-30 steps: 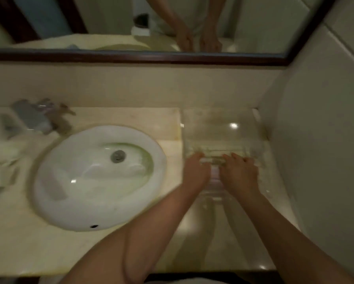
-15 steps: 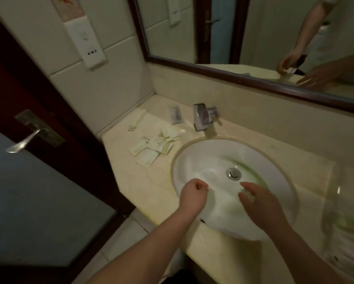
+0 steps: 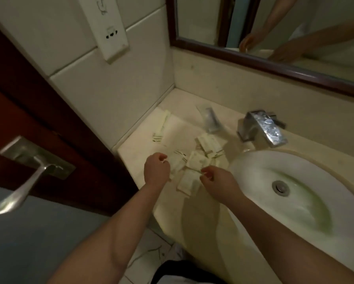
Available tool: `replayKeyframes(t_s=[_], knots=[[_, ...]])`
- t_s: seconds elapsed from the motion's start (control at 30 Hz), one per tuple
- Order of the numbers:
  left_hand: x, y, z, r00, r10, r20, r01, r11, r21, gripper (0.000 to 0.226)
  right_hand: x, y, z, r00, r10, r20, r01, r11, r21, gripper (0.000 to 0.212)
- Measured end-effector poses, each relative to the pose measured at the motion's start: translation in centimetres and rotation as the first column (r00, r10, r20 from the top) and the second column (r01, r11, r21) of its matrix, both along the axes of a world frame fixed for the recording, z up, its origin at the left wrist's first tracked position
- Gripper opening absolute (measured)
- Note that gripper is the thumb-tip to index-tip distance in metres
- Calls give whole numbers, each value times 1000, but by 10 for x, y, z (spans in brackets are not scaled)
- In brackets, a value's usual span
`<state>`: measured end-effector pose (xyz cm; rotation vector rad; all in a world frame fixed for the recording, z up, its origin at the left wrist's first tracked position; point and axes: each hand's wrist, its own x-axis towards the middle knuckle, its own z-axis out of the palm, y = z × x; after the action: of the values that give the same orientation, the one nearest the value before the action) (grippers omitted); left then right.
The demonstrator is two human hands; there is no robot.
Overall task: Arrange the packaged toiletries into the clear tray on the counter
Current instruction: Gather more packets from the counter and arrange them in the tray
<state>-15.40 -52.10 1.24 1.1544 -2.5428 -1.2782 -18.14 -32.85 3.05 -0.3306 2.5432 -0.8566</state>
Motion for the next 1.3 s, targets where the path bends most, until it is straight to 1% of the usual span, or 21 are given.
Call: replayKeyframes(t_s=[0.07,0.2,0.3,0.37,0.47,0.53,0.6,0.67,0.77,0.83,0.9,0.93,0.97,1.0,1.03,1.07,1.1,1.17,1.23,1.3], knots=[[-14,-18,-3,1000,0,4,0,1000,-31,27,-11,-25,1,999,-28,-25,28,1000,7,38],[-48,-44,-9,999,40,-8,-41,998,-56,20,-35,-50,-3,978,-103,-183,129,982,136,44],[-71,-56,-14,999,36,-1,-36,994,-100,21,-53,-51,-10,966,-165,-197,206,956,211,43],[-86,-62,-16,999,37,21,-33,989,-142,28,-64,-50,-14,962,-203,-185,247,935,257,42],[-103,-71,-19,996,32,79,-14,975,-222,50,-72,-49,-17,957,-229,-179,271,927,261,39],[-113,-74,-22,988,2,154,42,959,-279,57,-75,-52,-18,957,-200,-211,255,927,276,31],[-121,-75,-23,973,-6,232,78,950,-301,55,-77,-58,-20,966,-135,-222,209,909,360,27],[-129,-77,-24,963,9,271,64,964,-257,52,-83,-66,-19,972,-86,-219,179,875,451,33],[-137,-80,-21,947,-38,319,101,978,-182,34,-98,-82,-17,974,-67,-214,170,844,509,35],[-136,-79,-19,938,-82,336,143,977,-160,27,-104,-94,-18,973,-94,-212,191,840,507,34],[-133,-75,-17,940,-112,322,162,978,-133,28,-107,-104,-22,965,-149,-217,238,850,471,25],[-131,-74,-16,944,-131,301,170,980,-104,29,-108,-108,-23,964,-164,-209,246,850,466,24],[-129,-72,-16,952,-156,262,175,983,-51,29,-109,-111,-23,966,-179,-188,248,851,462,25],[-126,-71,-16,965,-172,199,166,985,48,30,-110,-113,-23,969,-194,-151,243,855,458,28],[-122,-70,-16,977,-171,131,144,971,189,31,-112,-116,-23,972,-211,-102,234,858,457,32],[-117,-68,-15,984,-159,77,125,937,327,30,-114,-117,-21,973,-226,-49,224,862,456,35],[-113,-66,-13,988,-151,43,119,898,424,30,-116,-119,-21,973,-229,-6,207,867,453,32],[-104,-64,-7,989,-150,15,122,853,508,27,-123,-122,-18,974,-213,78,162,893,419,14],[-97,-63,0,991,-135,10,106,820,562,23,-130,-124,-16,966,-207,155,146,931,333,18],[-92,-66,3,995,-101,8,74,779,622,23,-137,-121,-7,942,-251,221,227,966,127,18]])
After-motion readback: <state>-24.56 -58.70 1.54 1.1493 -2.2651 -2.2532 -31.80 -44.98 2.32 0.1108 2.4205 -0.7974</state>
